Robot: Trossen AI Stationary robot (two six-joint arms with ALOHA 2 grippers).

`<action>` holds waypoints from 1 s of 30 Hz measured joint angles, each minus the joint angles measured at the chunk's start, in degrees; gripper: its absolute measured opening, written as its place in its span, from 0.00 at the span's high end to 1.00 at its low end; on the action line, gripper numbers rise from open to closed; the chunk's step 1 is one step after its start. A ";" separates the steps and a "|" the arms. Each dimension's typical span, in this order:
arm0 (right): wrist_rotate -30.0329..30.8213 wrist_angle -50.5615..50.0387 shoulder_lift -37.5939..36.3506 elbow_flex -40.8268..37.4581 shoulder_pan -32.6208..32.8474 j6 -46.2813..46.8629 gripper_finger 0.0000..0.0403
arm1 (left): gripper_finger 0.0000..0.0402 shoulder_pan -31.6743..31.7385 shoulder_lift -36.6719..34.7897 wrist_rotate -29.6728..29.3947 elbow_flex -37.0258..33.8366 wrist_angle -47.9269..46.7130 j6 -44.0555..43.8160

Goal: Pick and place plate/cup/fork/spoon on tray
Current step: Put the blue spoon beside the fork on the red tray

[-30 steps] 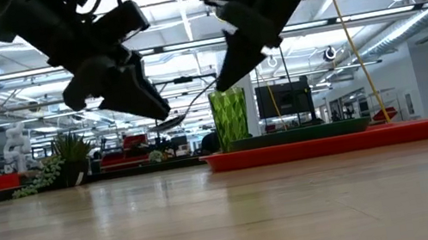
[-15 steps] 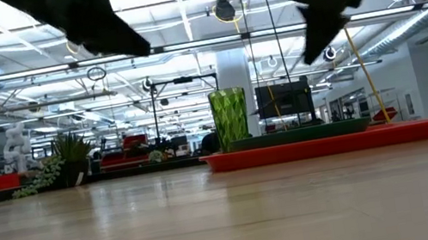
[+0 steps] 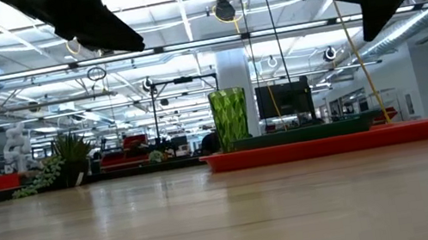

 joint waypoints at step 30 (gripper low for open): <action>-9.73 41.68 0.55 -0.56 -28.82 -26.68 0.55 | 0.63 0.66 0.00 -0.04 0.00 5.05 1.55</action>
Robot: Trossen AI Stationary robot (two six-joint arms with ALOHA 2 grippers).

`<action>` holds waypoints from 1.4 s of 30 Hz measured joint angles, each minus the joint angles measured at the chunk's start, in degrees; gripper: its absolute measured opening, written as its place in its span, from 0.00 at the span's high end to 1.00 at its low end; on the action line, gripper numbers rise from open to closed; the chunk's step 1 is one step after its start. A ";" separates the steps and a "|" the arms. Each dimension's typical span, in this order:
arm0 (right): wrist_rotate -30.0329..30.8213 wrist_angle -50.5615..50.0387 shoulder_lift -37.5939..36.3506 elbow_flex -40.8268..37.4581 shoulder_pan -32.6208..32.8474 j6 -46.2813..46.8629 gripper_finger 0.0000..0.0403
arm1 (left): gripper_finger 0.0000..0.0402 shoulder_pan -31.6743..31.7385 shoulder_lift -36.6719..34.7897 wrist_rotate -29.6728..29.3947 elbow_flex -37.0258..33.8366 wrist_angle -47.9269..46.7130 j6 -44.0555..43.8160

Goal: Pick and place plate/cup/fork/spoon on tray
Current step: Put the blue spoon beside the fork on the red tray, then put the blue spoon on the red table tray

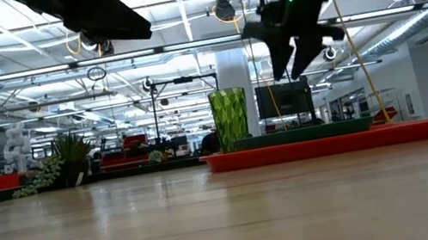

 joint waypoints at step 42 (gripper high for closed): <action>-11.58 15.95 11.54 -8.68 -17.85 -10.57 0.75 | 0.63 0.20 0.02 0.02 0.00 -0.46 0.90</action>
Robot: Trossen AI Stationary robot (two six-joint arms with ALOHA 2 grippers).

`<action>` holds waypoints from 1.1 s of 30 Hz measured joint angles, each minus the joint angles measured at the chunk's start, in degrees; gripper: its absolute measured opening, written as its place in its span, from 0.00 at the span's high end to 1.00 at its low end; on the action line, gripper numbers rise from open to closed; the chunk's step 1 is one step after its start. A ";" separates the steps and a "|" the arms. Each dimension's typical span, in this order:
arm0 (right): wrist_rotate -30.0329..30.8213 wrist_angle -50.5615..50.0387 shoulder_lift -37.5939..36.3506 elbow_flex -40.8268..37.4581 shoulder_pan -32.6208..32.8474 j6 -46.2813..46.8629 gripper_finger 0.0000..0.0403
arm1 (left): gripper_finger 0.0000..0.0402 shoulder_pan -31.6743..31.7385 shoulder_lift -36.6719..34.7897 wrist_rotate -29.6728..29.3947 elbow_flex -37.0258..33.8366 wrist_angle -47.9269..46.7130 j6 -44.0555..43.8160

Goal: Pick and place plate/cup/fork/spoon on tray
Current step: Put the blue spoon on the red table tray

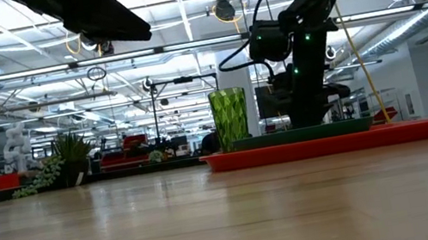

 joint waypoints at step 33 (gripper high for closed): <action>2.04 8.70 -4.63 -6.43 0.66 -0.73 0.99 | 0.63 0.00 0.00 0.01 0.00 -0.05 0.09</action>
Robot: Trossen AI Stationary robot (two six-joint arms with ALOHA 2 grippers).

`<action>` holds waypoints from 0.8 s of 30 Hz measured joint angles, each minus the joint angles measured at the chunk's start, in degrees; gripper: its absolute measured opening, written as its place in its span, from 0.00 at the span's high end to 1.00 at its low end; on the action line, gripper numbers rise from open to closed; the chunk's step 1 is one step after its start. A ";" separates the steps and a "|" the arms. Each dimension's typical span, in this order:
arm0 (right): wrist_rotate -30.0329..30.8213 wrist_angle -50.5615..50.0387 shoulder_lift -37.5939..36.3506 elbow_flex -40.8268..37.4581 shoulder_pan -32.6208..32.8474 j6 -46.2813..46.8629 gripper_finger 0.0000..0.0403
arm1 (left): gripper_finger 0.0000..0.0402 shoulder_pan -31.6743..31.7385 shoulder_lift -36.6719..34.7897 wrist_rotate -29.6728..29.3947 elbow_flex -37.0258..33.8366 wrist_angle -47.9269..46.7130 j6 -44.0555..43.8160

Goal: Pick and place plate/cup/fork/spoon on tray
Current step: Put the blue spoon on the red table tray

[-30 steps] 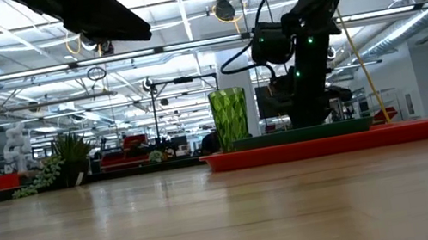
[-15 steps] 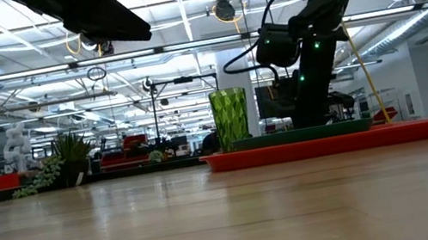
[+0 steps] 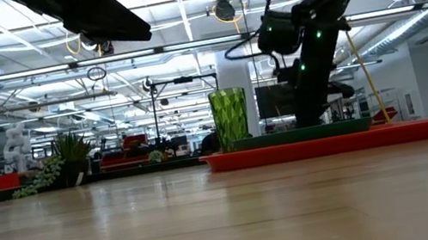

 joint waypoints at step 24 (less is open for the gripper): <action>13.50 -39.51 -22.99 -3.61 4.71 22.66 1.00 | 0.63 0.00 0.00 0.02 0.00 0.07 -0.18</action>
